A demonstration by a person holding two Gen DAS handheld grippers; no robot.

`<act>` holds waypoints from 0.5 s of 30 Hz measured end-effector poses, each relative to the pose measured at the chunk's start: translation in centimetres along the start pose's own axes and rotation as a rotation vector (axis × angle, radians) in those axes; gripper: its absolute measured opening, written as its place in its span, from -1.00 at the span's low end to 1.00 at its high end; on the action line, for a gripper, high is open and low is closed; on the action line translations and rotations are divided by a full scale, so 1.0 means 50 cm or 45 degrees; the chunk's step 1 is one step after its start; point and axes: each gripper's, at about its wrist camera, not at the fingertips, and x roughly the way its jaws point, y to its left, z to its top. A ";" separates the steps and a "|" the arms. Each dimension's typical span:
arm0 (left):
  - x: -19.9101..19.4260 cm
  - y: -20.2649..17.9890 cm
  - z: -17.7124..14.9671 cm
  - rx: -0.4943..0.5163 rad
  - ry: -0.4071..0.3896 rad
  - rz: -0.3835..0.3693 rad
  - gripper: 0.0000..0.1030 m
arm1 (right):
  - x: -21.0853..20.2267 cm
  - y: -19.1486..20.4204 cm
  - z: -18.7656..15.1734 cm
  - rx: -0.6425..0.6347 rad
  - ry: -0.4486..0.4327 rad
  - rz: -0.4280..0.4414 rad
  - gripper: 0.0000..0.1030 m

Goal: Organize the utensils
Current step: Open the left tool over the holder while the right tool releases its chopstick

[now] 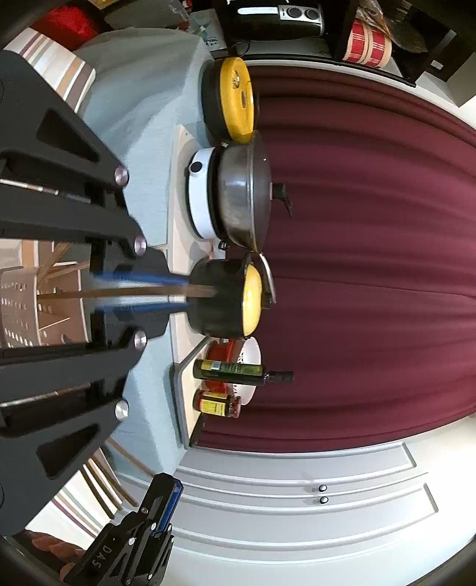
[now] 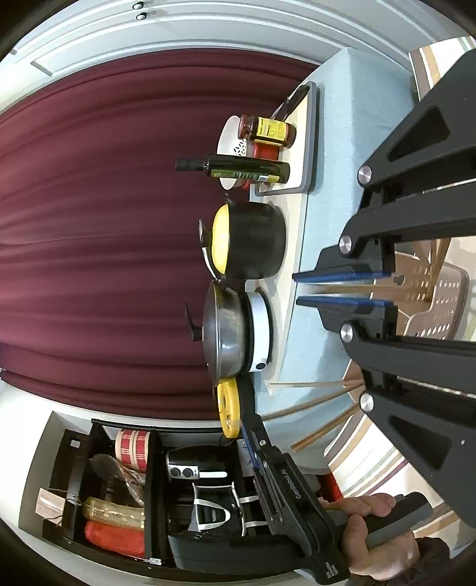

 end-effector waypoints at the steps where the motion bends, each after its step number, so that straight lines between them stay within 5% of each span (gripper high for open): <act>1: -0.004 0.000 -0.002 -0.004 -0.002 0.004 -0.48 | -0.005 0.000 0.000 0.006 -0.006 -0.003 -0.53; 3: -0.012 0.001 -0.004 -0.013 -0.007 0.001 -0.26 | -0.017 -0.002 -0.001 0.015 -0.020 -0.009 -0.21; 15: -0.129 -0.038 -0.042 0.011 0.040 -0.007 0.14 | -0.138 0.002 -0.025 0.022 -0.022 -0.068 -0.12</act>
